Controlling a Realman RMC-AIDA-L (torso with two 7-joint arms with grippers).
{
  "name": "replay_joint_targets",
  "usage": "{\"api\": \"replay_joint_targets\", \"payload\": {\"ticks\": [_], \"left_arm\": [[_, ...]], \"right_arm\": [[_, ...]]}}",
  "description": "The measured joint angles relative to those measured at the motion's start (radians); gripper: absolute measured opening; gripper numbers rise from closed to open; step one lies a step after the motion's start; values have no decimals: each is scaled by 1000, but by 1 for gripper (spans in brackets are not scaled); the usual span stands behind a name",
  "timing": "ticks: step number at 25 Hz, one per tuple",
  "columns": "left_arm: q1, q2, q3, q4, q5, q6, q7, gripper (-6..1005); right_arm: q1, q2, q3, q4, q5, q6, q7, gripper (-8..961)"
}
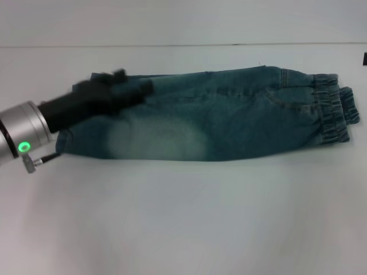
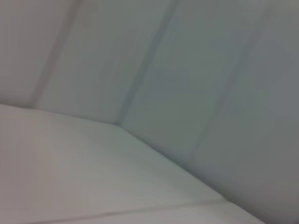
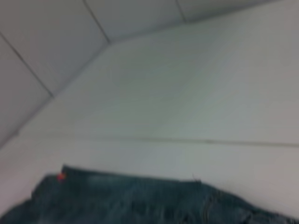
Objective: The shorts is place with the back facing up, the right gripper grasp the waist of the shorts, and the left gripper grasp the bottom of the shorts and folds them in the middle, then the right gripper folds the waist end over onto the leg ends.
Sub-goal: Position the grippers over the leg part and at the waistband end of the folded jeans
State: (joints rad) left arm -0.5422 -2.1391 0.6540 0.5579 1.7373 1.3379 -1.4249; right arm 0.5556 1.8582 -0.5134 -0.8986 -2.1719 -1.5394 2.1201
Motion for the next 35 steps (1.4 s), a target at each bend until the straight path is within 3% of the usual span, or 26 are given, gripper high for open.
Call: {"api": "replay_joint_targets", "payload": {"ticks": [6, 13, 18, 35], "left_arm": [[-9, 5, 82, 4, 63, 116, 0, 931], [-13, 1, 105, 1, 71, 111, 0, 933], [-13, -1, 106, -3, 73, 97, 0, 932], [-17, -9, 131, -20, 74, 67, 1, 932]], "right_arm": [[97, 5, -54, -115, -277, -86, 122, 869], [198, 42, -91, -114, -556, -70, 147, 869], [191, 63, -118, -106, -572, 7, 150, 869], [177, 86, -111, 150, -469, 311, 73, 868]]}}
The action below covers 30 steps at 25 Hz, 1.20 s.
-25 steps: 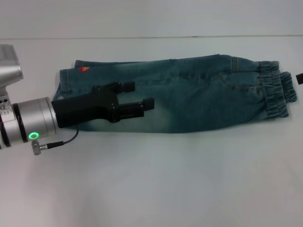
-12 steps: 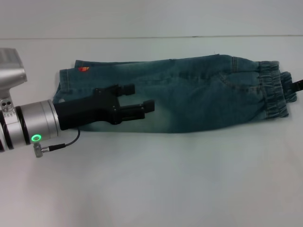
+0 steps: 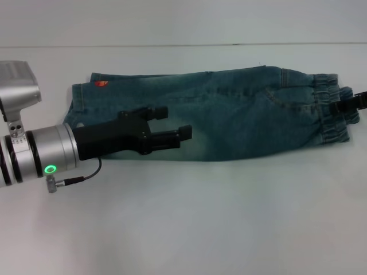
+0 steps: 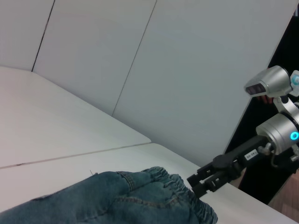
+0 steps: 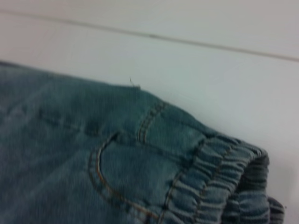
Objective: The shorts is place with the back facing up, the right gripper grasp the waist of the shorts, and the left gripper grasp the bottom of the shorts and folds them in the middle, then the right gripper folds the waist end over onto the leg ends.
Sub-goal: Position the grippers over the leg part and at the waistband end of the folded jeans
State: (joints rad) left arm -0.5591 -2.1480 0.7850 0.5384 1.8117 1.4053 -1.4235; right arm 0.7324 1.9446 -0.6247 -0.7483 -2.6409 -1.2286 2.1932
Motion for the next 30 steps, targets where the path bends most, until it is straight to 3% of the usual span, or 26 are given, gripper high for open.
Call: {"api": "replay_joint_targets", "payload": {"ticks": [7, 14, 30], "left_arm": [[1, -1, 1, -13, 0, -4, 0, 933], [6, -4, 2, -18, 0, -15, 0, 933], [7, -4, 4, -24, 0, -8, 0, 932]], "right_arm": [[-5, 0, -1, 37, 26, 72, 0, 854], [-17, -18, 2, 39, 65, 68, -1, 839], [-18, 7, -3, 120, 115, 122, -69, 802]]}}
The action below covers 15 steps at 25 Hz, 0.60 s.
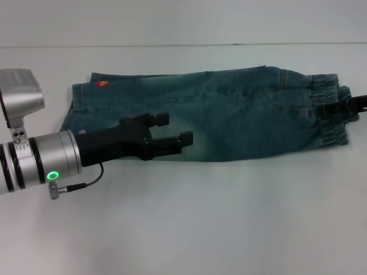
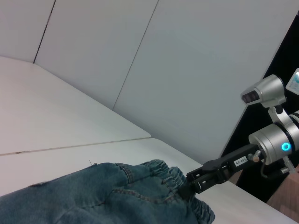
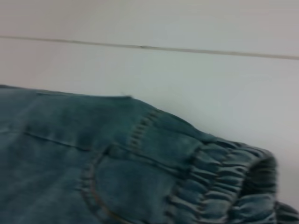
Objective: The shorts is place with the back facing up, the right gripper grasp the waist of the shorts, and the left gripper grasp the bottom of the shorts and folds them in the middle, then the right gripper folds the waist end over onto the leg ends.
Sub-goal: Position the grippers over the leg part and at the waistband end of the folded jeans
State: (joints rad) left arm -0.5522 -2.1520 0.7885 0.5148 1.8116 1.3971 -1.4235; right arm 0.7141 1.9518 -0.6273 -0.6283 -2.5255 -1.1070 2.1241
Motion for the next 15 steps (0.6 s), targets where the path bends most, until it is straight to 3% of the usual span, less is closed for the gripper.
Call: {"api": "replay_joint_targets", "payload": {"ticks": [7, 15], "left_arm": [[3, -2, 0, 1, 0, 0, 0, 933], [8, -5, 0, 1, 0, 0, 5, 933]], "right_arm": [[-3, -4, -1, -7, 49, -98, -15, 787], [-3, -5, -7, -18, 32, -113, -11, 769]]}}
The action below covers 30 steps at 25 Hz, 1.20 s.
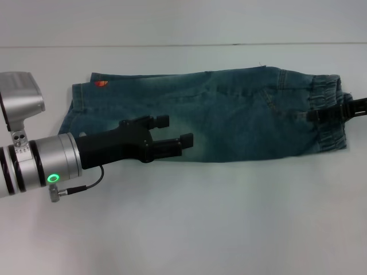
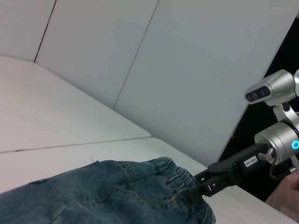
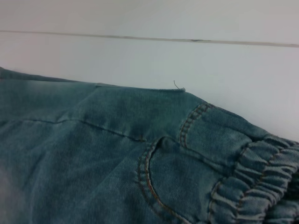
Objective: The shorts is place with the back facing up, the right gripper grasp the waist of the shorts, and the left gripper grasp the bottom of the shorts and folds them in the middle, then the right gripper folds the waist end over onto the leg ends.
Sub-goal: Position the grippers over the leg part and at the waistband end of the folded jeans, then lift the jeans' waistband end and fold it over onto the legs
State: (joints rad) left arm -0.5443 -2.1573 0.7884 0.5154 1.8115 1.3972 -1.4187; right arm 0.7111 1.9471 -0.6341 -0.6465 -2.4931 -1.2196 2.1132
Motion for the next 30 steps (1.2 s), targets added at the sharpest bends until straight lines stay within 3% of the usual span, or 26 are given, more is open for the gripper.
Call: {"api": "replay_joint_targets", "payload": {"ticks": [2, 11, 16, 21, 25, 28, 30], "left_arm": [[1, -1, 0, 0, -2, 0, 4, 933], [3, -3, 0, -1, -8, 3, 8, 932], [0, -4, 0, -2, -9, 0, 7, 932], [-11, -6, -2, -5, -9, -9, 7, 933], [-35, -13, -7, -10, -69, -88, 49, 907], [-53, -15, -6, -53, -187, -125, 200, 882], [-80, -16, -6, -110, -274, -156, 340, 656]], "right_arm": [[-1, 0, -1, -1, 0, -1, -6, 764], [-1, -3, -3, -1, -2, -2, -9, 523], [-1, -6, 2, -1, -2, -15, -7, 277], [-8, -11, 8, -29, 4, -55, 2, 125], [-23, -11, 21, -79, 12, -116, 15, 116], [-32, -11, 48, -114, 23, -185, 21, 114], [-39, -11, 73, -144, 31, -239, 24, 113]]}}
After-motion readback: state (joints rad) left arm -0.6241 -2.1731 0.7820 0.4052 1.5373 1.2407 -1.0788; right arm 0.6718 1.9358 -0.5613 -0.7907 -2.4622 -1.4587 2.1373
